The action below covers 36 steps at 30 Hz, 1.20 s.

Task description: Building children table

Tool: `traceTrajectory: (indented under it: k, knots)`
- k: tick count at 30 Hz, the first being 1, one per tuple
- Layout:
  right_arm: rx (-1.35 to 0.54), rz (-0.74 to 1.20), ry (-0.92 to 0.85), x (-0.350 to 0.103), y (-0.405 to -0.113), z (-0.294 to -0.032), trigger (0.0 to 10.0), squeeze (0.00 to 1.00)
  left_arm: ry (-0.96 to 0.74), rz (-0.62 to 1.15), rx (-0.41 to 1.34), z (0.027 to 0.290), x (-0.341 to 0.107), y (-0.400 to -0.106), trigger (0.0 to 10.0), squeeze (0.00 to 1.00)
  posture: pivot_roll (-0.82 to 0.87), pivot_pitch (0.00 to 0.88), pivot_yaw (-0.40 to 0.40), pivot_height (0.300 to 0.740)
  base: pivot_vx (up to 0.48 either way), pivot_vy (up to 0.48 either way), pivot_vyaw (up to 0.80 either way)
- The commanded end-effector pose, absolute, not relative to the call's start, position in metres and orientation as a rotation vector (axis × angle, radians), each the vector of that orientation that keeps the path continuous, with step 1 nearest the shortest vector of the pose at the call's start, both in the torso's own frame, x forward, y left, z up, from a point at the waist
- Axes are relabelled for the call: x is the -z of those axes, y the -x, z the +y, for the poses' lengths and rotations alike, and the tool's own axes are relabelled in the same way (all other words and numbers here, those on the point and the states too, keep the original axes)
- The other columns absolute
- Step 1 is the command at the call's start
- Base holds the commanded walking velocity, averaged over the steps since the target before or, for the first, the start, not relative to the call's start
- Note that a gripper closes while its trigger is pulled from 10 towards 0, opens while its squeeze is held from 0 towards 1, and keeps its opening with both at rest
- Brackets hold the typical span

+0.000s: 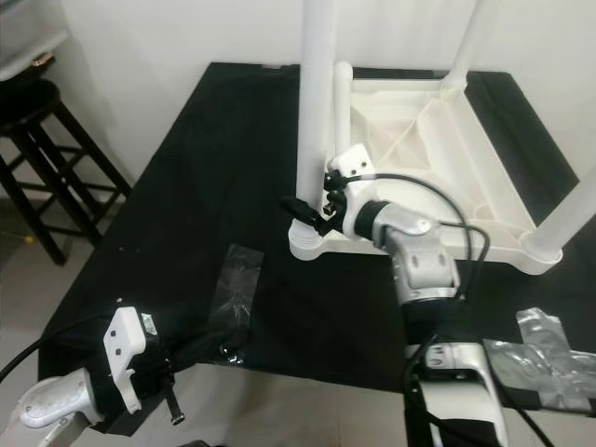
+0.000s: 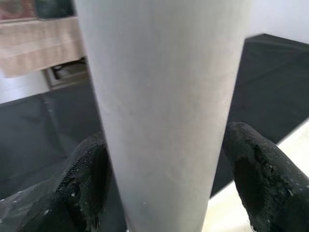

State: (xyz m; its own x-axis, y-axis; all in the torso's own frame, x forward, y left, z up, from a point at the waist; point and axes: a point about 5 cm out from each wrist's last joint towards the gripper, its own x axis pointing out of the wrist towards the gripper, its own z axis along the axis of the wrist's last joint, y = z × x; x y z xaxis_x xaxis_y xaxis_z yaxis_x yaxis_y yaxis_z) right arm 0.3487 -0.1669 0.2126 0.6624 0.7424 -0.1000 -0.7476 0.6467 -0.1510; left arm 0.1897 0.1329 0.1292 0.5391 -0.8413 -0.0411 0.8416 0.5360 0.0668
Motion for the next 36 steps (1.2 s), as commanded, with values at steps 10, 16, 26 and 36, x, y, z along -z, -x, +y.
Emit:
traceTrajectory:
  k: [10, 16, 26, 36]
  knots:
    - [-1.169, 0.095, 0.167, -0.201, -0.358, -0.161, 10.0, 0.0, -0.091, 0.039, 1.036, 0.135, -0.122, -0.182, 10.0, 0.0, 0.08, 0.113, 0.011, 0.74, 0.0, 0.0, 0.0]
    - [-1.104, 0.096, 0.17, -0.213, -0.373, -0.17, 0.0, 0.0, -0.087, 0.031, 1.032, 0.137, -0.124, -0.177, 10.0, 0.0, 0.1, 0.144, 0.013, 0.74, 0.0, 0.0, 0.0]
    - [-1.137, 0.085, 0.164, -0.211, -0.371, -0.18, 0.0, 0.0, -0.067, 0.019, 1.023, 0.137, -0.126, -0.177, 7.9, 0.0, 0.08, 0.156, 0.008, 0.74, 0.0, 0.0, 0.0]
    - [-0.639, 0.162, 0.112, -0.152, -0.334, -0.133, 0.0, 0.0, -0.035, -0.001, 1.008, 0.137, -0.127, -0.186, 1.6, 0.0, 0.02, 0.136, 0.041, 0.74, 0.0, 0.0, 0.0]
